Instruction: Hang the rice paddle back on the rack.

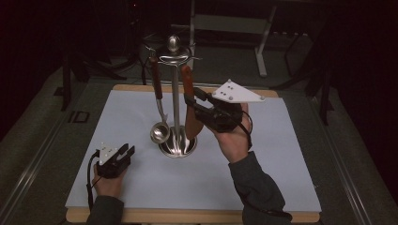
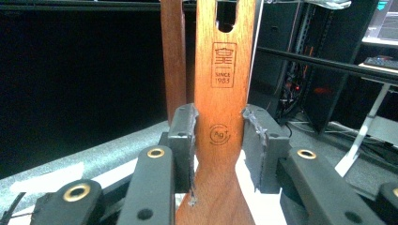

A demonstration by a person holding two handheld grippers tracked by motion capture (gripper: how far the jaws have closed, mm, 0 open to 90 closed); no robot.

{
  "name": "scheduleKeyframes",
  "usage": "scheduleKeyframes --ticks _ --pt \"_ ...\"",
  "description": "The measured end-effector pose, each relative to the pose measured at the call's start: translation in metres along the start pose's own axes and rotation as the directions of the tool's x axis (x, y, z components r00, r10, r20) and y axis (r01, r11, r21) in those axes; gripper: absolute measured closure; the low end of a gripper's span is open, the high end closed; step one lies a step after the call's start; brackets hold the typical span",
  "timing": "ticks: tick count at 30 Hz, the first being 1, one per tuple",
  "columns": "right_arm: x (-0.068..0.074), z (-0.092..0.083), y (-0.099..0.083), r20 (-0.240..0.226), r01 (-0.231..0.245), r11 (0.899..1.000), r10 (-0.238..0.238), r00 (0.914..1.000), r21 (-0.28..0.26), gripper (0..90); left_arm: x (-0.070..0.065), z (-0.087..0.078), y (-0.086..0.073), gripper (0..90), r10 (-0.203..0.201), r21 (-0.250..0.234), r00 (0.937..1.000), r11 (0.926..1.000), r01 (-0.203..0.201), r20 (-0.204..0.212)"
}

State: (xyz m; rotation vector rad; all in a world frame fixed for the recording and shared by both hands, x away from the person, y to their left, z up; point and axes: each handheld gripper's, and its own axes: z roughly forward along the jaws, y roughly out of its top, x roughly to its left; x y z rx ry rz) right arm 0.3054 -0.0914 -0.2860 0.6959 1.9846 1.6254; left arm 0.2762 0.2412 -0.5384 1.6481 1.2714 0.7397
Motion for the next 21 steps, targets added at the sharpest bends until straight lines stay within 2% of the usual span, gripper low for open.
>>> scheduleKeyframes --ticks 13,21 --pt "0.005 0.006 0.006 -0.007 0.012 1.000 -0.012 0.9999 0.001 66.3 0.000 0.000 0.000 68.6 -0.001 0.001 1.0000 1.0000 0.001 0.000" --pt "0.008 0.013 0.009 0.012 0.012 1.000 -0.012 0.9999 0.010 66.2 0.000 0.000 0.000 68.6 -0.001 0.001 1.0000 1.0000 0.001 0.000"
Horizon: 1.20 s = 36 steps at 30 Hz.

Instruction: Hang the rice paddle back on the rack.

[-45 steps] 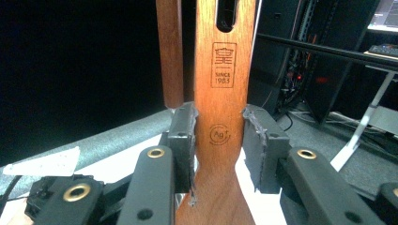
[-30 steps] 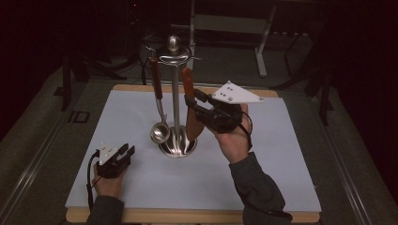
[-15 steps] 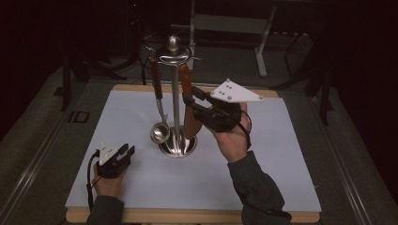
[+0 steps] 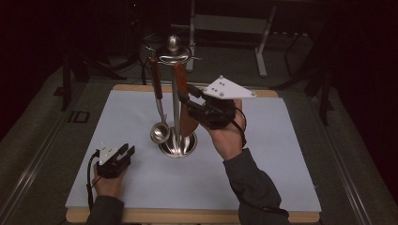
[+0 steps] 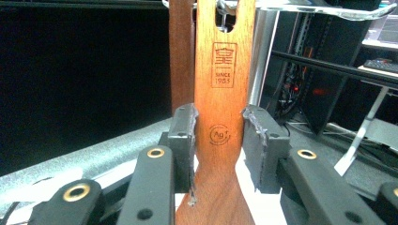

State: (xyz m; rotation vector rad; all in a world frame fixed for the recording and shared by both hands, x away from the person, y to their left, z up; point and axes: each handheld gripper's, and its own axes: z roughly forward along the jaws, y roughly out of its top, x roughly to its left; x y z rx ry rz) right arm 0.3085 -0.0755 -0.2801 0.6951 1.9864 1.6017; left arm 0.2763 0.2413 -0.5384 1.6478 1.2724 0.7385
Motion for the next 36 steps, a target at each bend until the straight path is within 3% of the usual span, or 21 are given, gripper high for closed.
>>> scheduleKeyframes --ticks 6,21,36 --pt "0.001 0.003 0.001 0.018 0.008 1.000 -0.008 0.9998 0.011 66.1 0.000 0.000 0.000 68.5 0.000 0.000 1.0000 1.0000 0.000 0.000" --pt "-0.004 0.002 -0.003 0.000 -0.008 1.000 0.008 1.0000 0.012 60.1 0.000 0.000 0.000 68.5 -0.001 -0.001 1.0000 1.0000 0.001 0.001" --pt "-0.018 -0.005 -0.015 0.019 -0.021 0.999 0.021 0.9996 0.045 60.0 0.000 0.000 0.000 68.5 0.000 -0.001 1.0000 1.0000 0.000 0.000"
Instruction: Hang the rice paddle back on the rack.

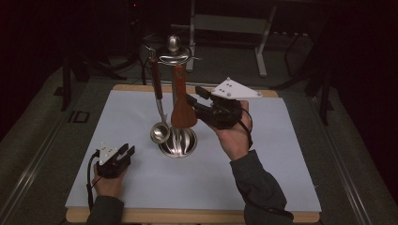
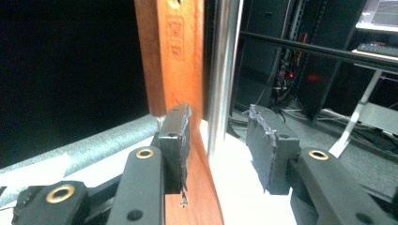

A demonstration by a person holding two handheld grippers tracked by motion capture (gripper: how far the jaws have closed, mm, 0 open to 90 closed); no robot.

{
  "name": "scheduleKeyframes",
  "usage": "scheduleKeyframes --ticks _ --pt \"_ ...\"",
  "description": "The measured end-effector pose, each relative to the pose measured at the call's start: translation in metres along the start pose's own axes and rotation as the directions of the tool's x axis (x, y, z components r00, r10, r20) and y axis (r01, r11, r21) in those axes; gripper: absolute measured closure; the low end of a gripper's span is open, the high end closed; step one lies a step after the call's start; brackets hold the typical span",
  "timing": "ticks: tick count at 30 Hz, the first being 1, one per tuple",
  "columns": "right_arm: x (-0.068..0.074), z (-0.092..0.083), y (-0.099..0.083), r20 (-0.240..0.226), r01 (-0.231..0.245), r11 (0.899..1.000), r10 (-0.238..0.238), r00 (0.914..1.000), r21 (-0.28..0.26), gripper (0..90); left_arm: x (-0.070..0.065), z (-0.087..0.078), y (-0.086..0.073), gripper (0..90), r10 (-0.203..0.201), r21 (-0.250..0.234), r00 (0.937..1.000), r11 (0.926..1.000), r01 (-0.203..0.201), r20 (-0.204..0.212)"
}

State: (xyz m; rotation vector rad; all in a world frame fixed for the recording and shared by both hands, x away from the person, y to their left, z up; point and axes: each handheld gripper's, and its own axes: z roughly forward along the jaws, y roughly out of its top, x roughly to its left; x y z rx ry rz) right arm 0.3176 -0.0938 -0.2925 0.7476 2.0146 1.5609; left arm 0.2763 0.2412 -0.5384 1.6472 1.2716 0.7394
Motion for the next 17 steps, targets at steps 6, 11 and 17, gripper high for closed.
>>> scheduleKeyframes --ticks 6,11,17 --pt "-0.007 -0.001 -0.006 0.009 0.003 0.999 -0.004 1.0000 0.035 59.9 0.000 0.000 0.000 68.6 0.000 0.001 1.0000 1.0000 0.000 0.000" --pt "-0.015 -0.001 -0.013 0.022 -0.003 0.997 0.002 0.9998 0.074 59.9 0.000 0.000 0.000 68.5 -0.002 -0.001 1.0000 1.0000 0.002 0.000" --pt "-0.027 -0.003 -0.028 0.033 -0.006 0.992 0.002 0.9994 0.125 59.9 0.000 0.000 0.000 68.5 -0.003 0.001 1.0000 1.0000 0.003 0.000"
